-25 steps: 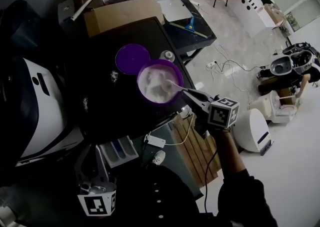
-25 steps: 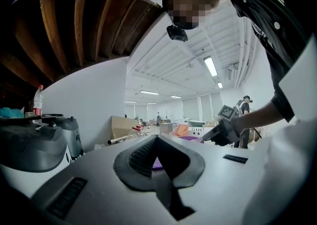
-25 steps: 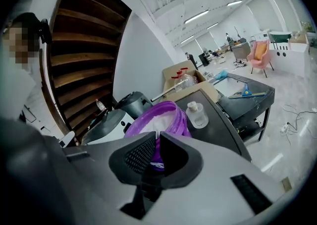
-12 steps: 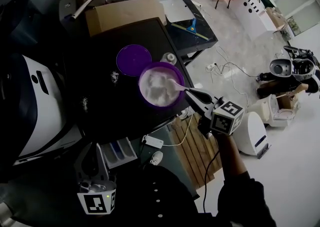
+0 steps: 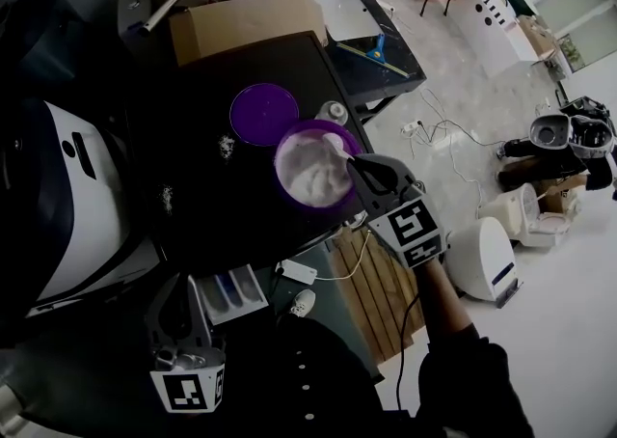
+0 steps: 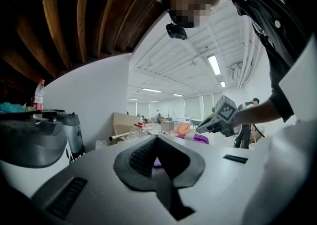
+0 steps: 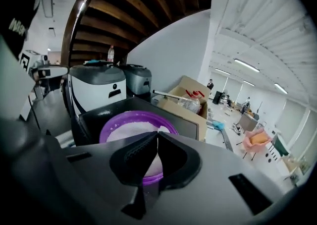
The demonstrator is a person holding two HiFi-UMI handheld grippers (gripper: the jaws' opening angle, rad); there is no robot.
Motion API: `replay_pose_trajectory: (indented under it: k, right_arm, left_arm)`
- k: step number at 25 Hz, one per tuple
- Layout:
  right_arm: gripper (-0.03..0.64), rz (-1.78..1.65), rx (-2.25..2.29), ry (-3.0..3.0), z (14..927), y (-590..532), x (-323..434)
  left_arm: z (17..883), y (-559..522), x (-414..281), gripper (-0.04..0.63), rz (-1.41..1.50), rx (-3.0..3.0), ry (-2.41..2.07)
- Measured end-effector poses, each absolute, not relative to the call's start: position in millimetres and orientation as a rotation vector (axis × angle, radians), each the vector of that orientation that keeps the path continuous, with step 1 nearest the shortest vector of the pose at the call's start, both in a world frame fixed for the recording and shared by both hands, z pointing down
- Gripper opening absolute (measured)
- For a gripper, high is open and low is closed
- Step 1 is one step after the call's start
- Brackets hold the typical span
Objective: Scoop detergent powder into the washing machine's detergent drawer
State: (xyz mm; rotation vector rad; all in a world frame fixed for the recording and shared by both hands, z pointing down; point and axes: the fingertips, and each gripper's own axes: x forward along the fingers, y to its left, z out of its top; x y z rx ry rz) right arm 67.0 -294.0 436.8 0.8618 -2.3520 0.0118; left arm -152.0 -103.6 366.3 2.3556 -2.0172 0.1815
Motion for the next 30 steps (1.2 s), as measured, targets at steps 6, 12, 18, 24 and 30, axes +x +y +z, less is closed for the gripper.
replay_pose_trajectory:
  k: [6, 12, 18, 24, 30]
  right_arm:
    - [0.031, 0.074, 0.813, -2.339, 446.0, -292.3, 53.8]
    - [0.031, 0.258, 0.811, -2.360, 456.4, -288.6, 55.6]
    - [0.031, 0.385, 0.786, -2.388, 463.5, -285.3, 45.9]
    - [0.031, 0.696, 0.834, -2.459, 463.2, -287.0, 54.7]
    - [0.031, 1.047, 0.871, -2.504, 457.7, -286.3, 61.8]
  left_arm:
    - [370.8, -103.9, -155.0, 0.005, 0.181, 2.341, -2.016]
    - [373.4, -103.2, -156.5, 0.005, 0.176, 2.336, -2.007]
    - [373.8, -103.0, -159.9, 0.005, 0.180, 2.327, -2.014]
    - [372.9, -104.6, -158.4, 0.005, 0.165, 2.345, -2.002]
    - [368.0, -104.0, -156.5, 0.005, 0.154, 2.362, -2.004]
